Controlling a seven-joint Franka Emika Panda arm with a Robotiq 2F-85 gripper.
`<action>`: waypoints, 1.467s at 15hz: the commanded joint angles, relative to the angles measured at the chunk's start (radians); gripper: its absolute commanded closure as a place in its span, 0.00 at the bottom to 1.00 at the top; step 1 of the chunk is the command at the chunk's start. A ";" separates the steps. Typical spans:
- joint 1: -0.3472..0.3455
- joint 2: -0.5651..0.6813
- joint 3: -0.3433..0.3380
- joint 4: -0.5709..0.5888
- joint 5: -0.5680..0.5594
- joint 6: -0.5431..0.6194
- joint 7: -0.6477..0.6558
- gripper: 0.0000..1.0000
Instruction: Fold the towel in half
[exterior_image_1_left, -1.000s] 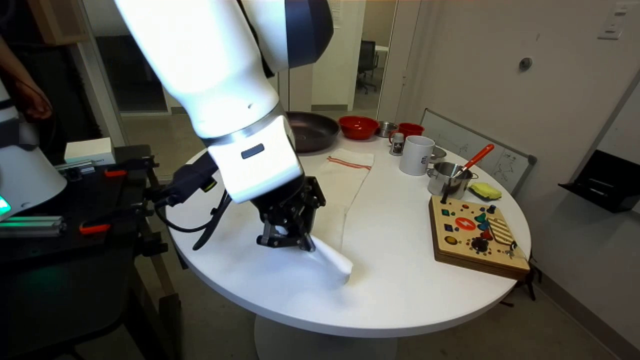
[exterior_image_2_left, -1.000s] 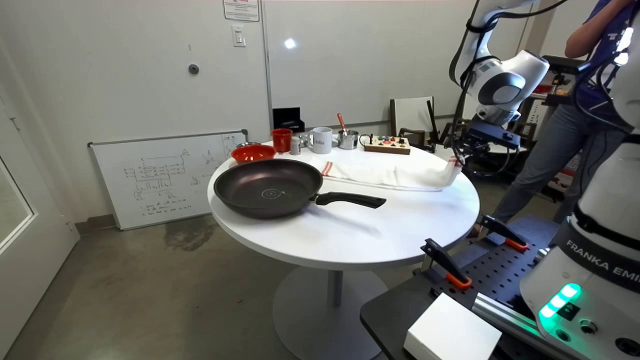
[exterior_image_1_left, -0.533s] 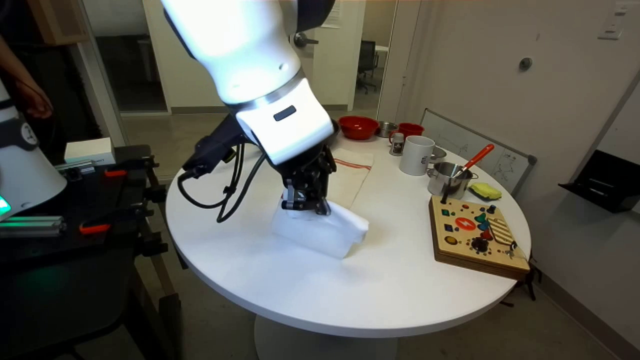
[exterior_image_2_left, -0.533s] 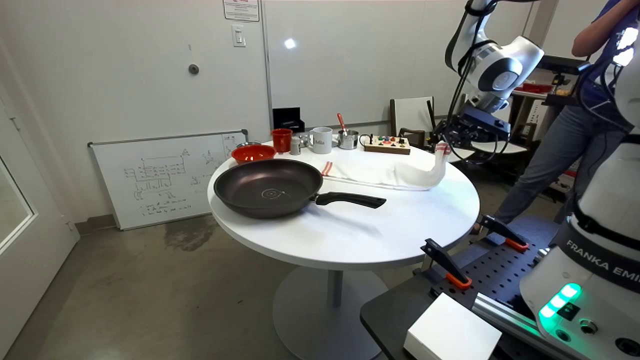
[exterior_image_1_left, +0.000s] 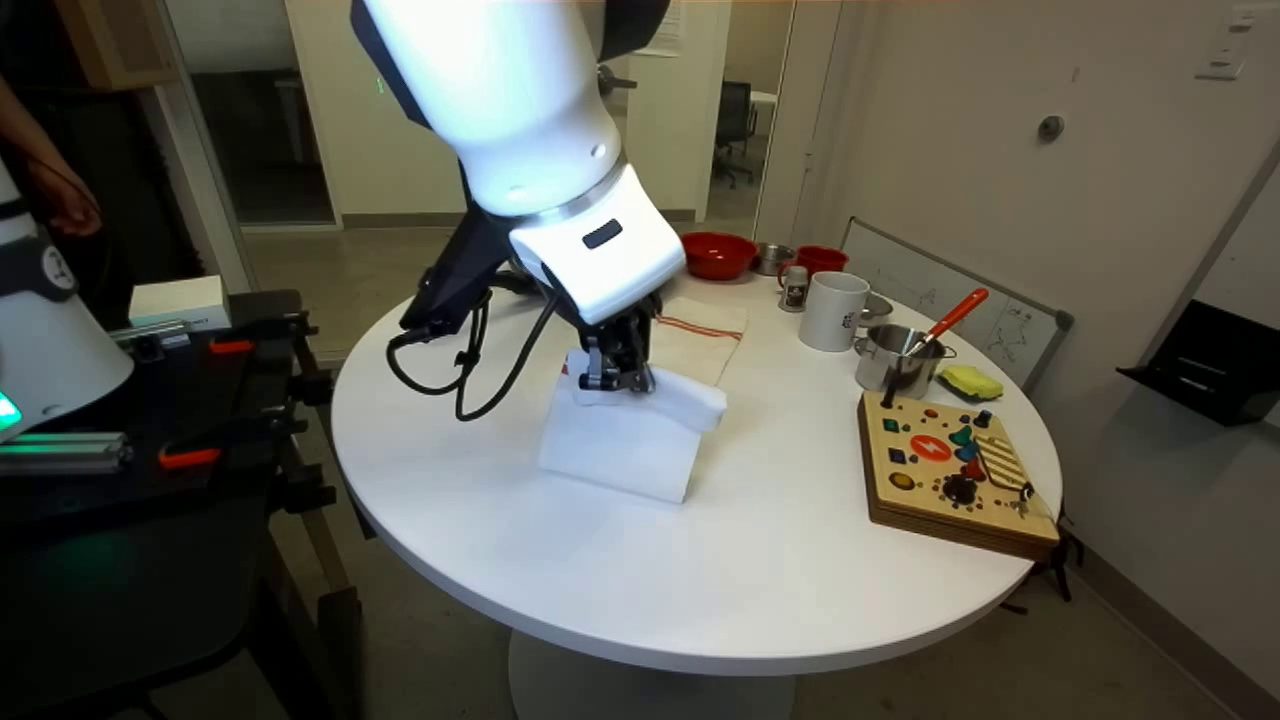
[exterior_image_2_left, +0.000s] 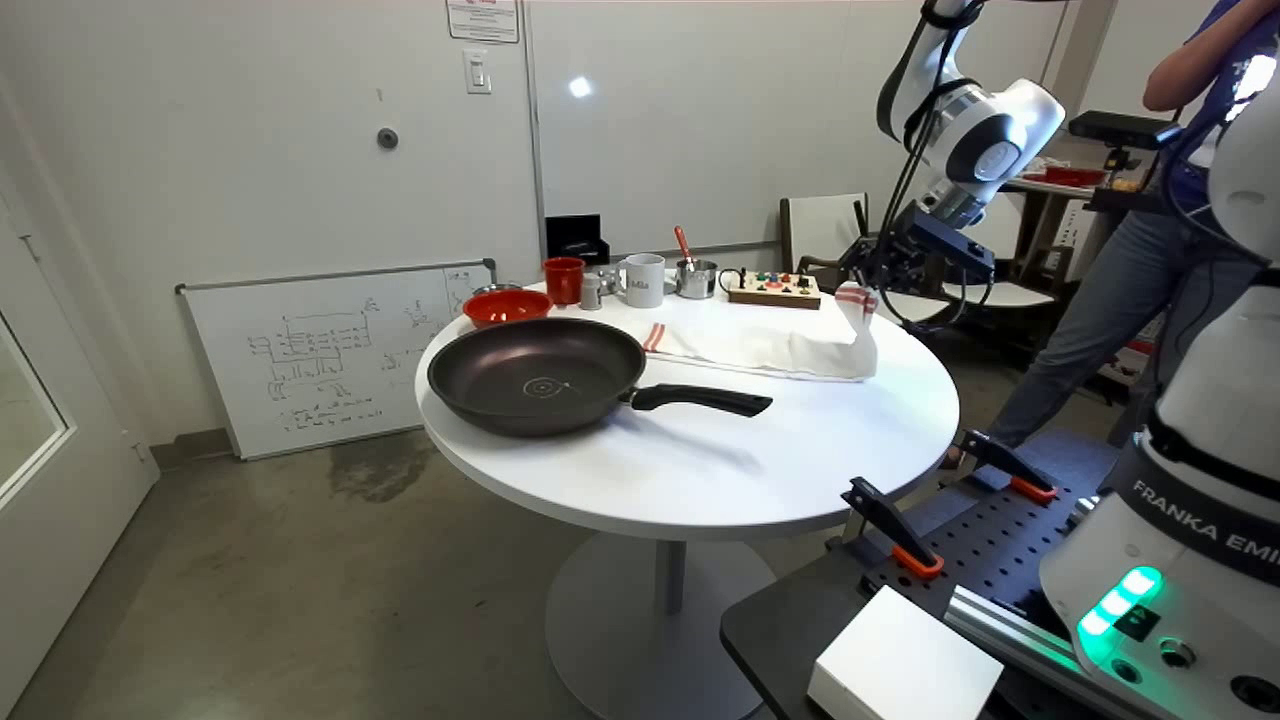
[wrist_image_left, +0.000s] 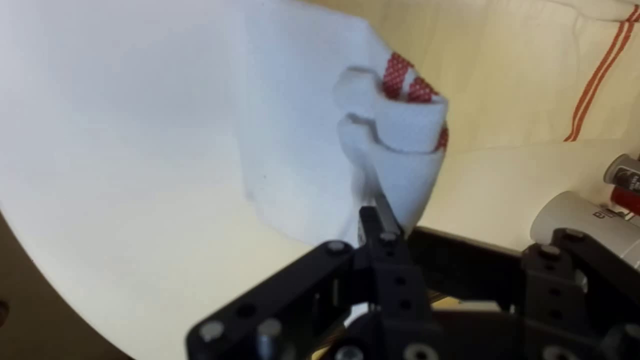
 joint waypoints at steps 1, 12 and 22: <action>-0.060 -0.024 0.061 0.006 0.001 -0.018 0.011 0.98; -0.111 -0.027 0.099 0.013 0.005 -0.104 -0.007 0.98; -0.126 -0.025 0.099 0.032 -0.001 -0.178 -0.031 0.98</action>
